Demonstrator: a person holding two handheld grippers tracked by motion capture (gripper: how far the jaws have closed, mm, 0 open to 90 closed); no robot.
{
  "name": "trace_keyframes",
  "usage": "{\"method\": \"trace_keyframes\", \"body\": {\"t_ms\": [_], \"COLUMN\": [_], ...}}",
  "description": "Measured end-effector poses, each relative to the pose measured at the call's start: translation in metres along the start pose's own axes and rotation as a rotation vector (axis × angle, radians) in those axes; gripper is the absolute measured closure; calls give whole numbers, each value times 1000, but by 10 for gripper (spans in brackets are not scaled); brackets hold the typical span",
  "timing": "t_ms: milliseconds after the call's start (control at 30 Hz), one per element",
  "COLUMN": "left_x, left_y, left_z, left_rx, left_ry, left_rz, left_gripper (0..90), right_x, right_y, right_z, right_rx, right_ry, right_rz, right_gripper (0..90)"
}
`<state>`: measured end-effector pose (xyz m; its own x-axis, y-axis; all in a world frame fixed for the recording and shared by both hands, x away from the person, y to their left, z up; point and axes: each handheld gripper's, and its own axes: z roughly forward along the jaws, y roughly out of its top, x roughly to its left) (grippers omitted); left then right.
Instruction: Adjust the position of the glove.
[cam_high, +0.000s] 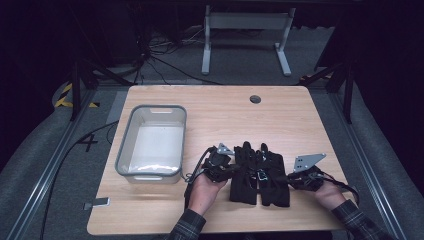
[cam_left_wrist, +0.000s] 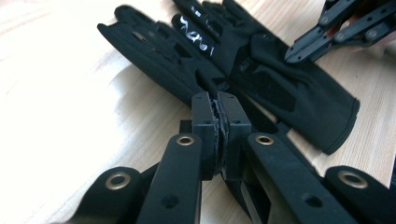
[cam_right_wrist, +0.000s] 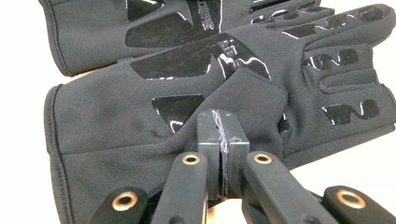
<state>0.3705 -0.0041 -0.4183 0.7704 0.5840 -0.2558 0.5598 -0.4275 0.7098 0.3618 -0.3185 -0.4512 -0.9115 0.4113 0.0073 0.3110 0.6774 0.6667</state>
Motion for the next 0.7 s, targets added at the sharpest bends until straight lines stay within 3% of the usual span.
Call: {"method": "trace_keyframes", "body": {"t_ms": [300, 467, 700], "left_x": [0, -1, -1], "left_y": [9, 14, 21], "left_z": [-9, -15, -15], "left_rx": [-67, -93, -127], "left_ry": [-39, -18, -20], "left_rz": [-10, -1, 6], "left_gripper": [875, 876, 877], "right_x": [-3, 0, 0], "right_y": [5, 10, 13], "right_z": [5, 8, 12], "right_rx": [-11, -6, -6], "right_ry": [9, 0, 4], "right_rz": [8, -8, -14], "right_gripper": [900, 900, 900]}}
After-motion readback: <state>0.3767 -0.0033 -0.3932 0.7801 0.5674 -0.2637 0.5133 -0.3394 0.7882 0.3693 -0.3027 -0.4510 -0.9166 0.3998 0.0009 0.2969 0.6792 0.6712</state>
